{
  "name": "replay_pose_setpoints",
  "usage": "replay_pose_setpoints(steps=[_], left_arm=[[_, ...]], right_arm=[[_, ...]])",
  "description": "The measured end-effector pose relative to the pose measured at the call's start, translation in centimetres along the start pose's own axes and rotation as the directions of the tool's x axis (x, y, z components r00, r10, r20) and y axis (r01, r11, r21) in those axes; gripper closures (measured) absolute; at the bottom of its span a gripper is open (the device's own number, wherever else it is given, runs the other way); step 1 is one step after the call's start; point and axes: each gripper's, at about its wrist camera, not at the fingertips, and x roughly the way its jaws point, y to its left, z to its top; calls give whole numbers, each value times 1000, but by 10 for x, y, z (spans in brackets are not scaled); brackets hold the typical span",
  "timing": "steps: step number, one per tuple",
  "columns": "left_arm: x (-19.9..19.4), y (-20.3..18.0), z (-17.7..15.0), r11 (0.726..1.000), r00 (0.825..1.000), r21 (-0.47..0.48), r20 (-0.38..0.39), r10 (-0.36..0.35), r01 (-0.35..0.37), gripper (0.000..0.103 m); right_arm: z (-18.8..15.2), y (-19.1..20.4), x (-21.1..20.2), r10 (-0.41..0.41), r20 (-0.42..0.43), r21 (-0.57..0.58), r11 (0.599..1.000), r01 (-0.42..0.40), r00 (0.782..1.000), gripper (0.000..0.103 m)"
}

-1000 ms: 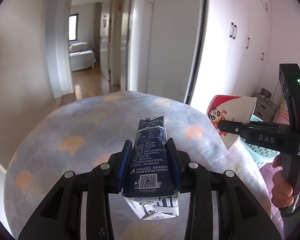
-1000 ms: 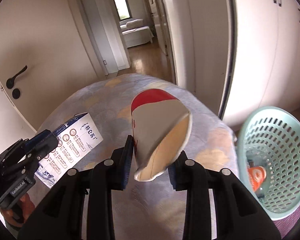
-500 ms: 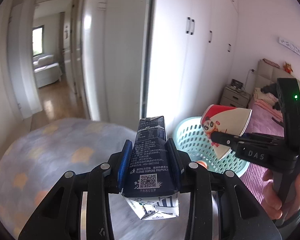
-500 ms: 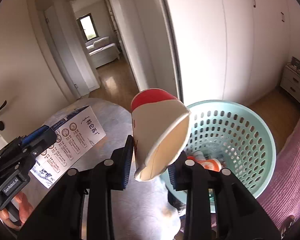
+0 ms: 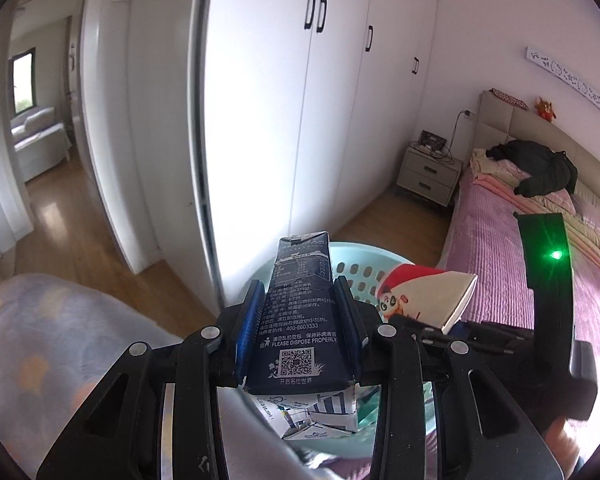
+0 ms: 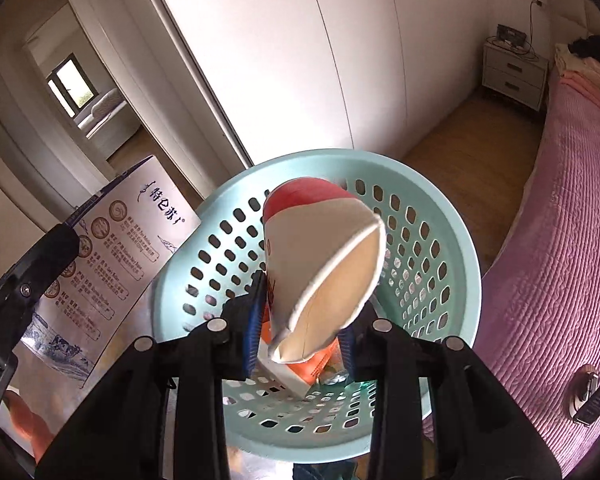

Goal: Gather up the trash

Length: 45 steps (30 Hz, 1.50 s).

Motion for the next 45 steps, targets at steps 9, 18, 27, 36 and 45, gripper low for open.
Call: replay_pose_setpoints(steps=[9, 18, 27, 36, 45], left_arm=[[11, 5, -2, 1000, 1000, -17, -13, -6, 6, 43], [-63, 25, -31, 994, 991, -22, 80, 111, -110, 25], [-143, 54, -71, 949, 932, -95, 179, 314, -301, 14], [-170, 63, -118, 868, 826, -151, 269, 496, -472, 14], [-165, 70, -126, 866, 835, -182, 234, 498, -465, 13]], right_arm=[[-5, -20, -3, 34, 17, 68, 997, -35, 999, 57], [-34, 35, -38, 71, 57, -57, 996, -68, 996, 57], [-82, 98, -96, 69, 289, -222, 975, -3, 955, 57], [-123, 120, -118, 18, 437, -279, 953, 117, 899, 56], [-134, 130, -112, 37, 482, -311, 941, 131, 875, 54]])
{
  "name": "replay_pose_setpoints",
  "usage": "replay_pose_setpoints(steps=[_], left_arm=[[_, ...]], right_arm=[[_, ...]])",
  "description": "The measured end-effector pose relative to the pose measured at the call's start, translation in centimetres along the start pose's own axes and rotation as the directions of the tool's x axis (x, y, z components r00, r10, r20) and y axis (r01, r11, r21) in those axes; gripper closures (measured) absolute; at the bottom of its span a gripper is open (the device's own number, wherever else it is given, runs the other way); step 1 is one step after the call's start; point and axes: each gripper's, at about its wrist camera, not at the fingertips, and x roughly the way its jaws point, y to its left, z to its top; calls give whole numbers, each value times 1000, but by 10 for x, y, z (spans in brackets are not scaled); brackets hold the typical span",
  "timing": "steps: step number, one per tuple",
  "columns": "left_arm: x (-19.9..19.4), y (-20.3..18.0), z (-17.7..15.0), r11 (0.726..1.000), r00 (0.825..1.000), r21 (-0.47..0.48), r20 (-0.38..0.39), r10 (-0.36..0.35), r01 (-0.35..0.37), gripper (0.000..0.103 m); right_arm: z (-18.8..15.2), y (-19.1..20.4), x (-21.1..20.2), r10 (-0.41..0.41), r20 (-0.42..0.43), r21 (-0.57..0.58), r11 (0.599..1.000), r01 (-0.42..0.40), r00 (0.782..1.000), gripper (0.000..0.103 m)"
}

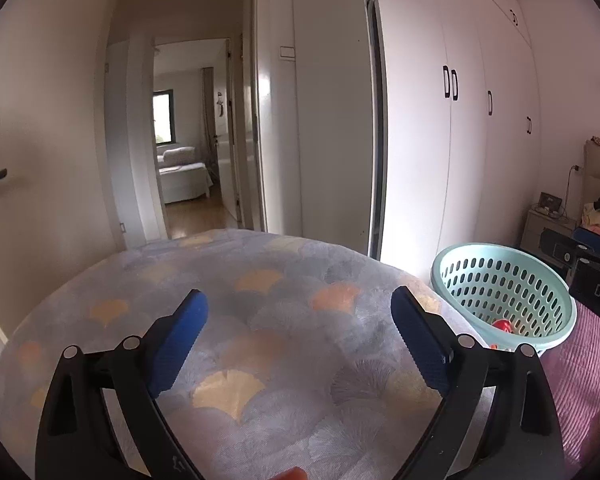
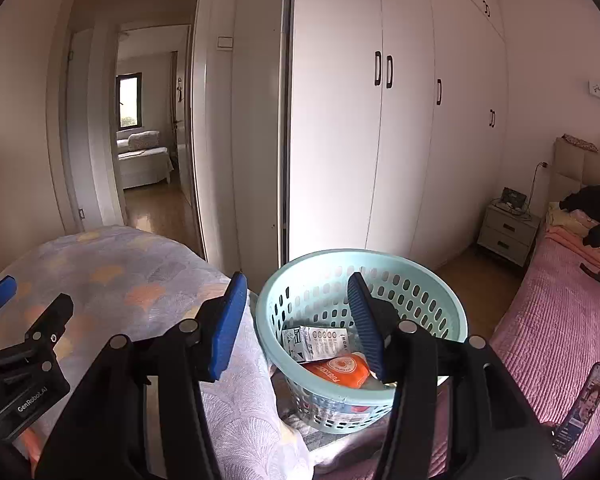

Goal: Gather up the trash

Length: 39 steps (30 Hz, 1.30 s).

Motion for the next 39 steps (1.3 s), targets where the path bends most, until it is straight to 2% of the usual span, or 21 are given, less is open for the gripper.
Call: replay_pose_setpoints(steps=[4, 9, 27, 39], left_arm=[[-1, 7, -3, 1000, 1000, -21, -7, 0, 0, 12], [0, 6, -3, 1000, 1000, -17, -8, 0, 0, 12], [-1, 5, -3, 1000, 1000, -12, -8, -2, 2, 12], [2, 6, -2, 1000, 1000, -26, -23, -3, 2, 11]], right_arm=[[-6, 0, 8, 5, -25, 2, 1000, -5, 1000, 54], [-6, 0, 4, -6, -2, -11, 1000, 6, 1000, 54], [-9, 1, 3, 0, -7, -9, 1000, 0, 1000, 54], [-9, 3, 6, 30, -35, 4, 1000, -30, 999, 54]])
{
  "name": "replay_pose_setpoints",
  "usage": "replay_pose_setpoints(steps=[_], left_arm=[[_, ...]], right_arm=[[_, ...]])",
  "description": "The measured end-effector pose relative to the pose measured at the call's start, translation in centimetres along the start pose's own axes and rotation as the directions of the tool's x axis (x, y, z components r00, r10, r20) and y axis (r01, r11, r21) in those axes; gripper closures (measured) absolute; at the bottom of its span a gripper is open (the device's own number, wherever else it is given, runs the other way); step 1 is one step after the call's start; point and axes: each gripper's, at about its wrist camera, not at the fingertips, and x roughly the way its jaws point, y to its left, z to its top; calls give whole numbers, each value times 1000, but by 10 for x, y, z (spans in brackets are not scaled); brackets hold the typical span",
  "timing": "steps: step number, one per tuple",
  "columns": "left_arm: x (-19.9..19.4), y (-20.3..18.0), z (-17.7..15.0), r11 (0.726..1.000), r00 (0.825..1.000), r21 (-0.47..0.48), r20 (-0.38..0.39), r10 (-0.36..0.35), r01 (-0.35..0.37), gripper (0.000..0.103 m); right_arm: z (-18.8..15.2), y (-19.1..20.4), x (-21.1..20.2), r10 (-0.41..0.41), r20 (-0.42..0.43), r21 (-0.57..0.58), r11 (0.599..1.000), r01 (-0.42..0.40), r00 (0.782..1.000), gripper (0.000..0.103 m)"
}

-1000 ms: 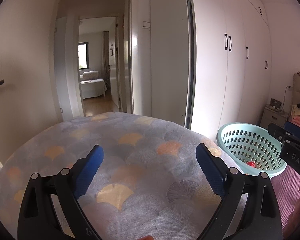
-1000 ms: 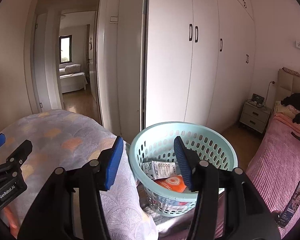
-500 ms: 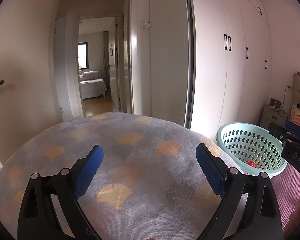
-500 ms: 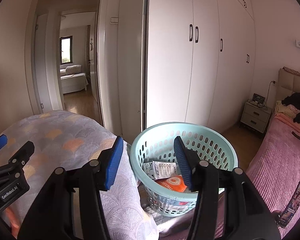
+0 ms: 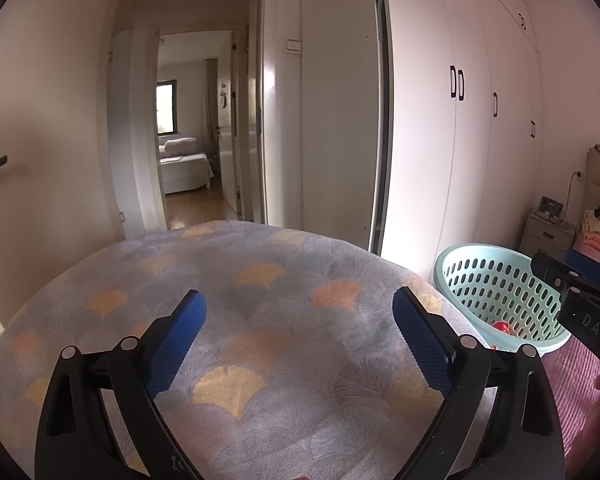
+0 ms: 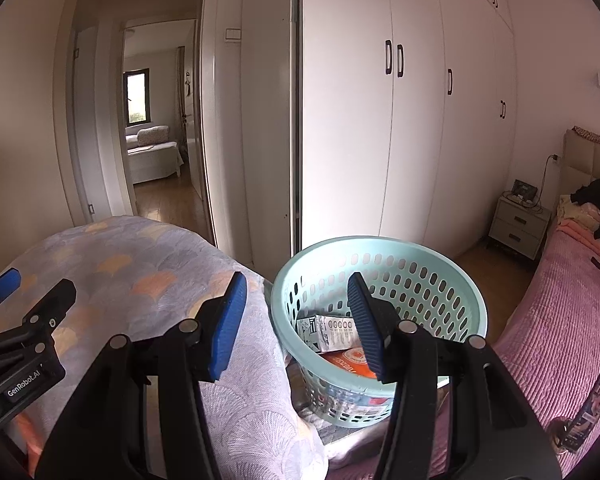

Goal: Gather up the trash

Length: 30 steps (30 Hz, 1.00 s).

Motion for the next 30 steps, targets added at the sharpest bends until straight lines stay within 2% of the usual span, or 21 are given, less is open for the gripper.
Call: replay_pose_setpoints(steps=[30], left_arm=[[1, -4, -3, 1000, 1000, -2, -3, 0, 0, 11]], right_arm=[[-1, 1, 0, -7, -6, -10, 1000, 7, 1000, 54]])
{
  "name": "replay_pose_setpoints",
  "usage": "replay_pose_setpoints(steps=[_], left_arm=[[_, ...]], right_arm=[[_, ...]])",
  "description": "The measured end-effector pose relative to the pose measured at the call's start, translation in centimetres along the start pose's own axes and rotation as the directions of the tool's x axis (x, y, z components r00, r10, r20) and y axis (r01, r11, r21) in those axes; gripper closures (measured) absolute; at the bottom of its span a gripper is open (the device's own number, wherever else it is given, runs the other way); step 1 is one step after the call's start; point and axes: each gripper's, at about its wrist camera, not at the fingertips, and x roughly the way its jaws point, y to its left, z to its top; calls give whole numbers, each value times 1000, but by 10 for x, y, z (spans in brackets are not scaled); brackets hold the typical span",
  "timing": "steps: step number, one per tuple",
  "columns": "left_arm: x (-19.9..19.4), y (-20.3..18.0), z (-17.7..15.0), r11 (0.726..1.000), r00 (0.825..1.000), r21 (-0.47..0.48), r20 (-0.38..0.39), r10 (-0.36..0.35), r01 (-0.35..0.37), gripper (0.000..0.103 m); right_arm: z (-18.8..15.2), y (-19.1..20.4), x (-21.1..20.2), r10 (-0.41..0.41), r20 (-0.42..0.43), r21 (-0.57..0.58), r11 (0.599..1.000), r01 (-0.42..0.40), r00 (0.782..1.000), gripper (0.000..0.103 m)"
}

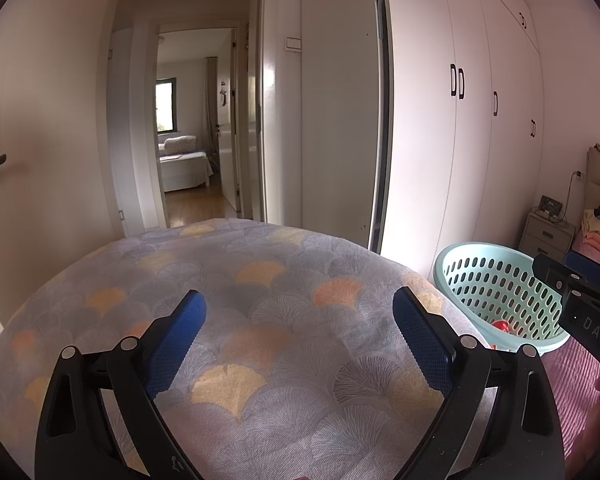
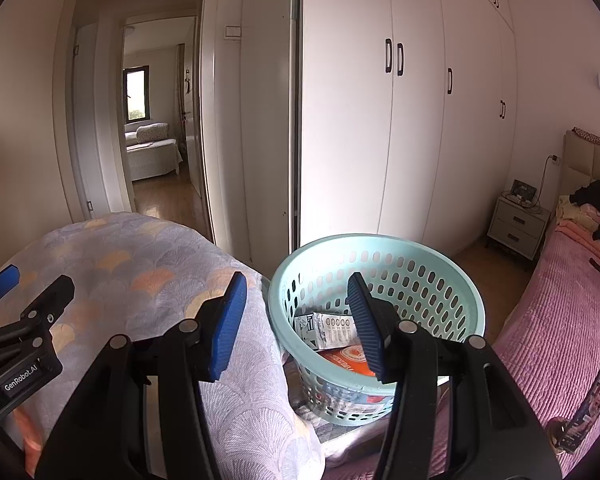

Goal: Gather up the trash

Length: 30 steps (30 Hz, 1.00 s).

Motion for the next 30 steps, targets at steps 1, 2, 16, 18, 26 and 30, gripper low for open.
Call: replay_pose_setpoints(steps=[1, 2, 16, 18, 26, 30], left_arm=[[0, 0, 0, 1000, 1000, 0, 0, 0, 0, 11], [0, 1, 0, 1000, 1000, 0, 0, 1, -1, 11], [0, 0, 0, 1000, 1000, 1, -1, 4, -4, 11], [0, 0, 0, 1000, 1000, 1, -1, 5, -5, 11], [0, 0, 0, 1000, 1000, 1, -1, 4, -4, 11], [0, 0, 0, 1000, 1000, 1, -2, 5, -5, 11]], right_arm=[[0, 0, 0, 0, -1, 1, 1000, 0, 1000, 54], [0, -1, 1, 1, -3, 1, 1000, -1, 1000, 54], [0, 0, 1, -1, -5, -1, 1000, 1, 1000, 54], [0, 0, 1, -2, -6, -2, 1000, 2, 1000, 54], [0, 0, 2, 1, -8, 0, 1000, -1, 1000, 54], [0, 0, 3, 0, -10, 0, 1000, 0, 1000, 54]])
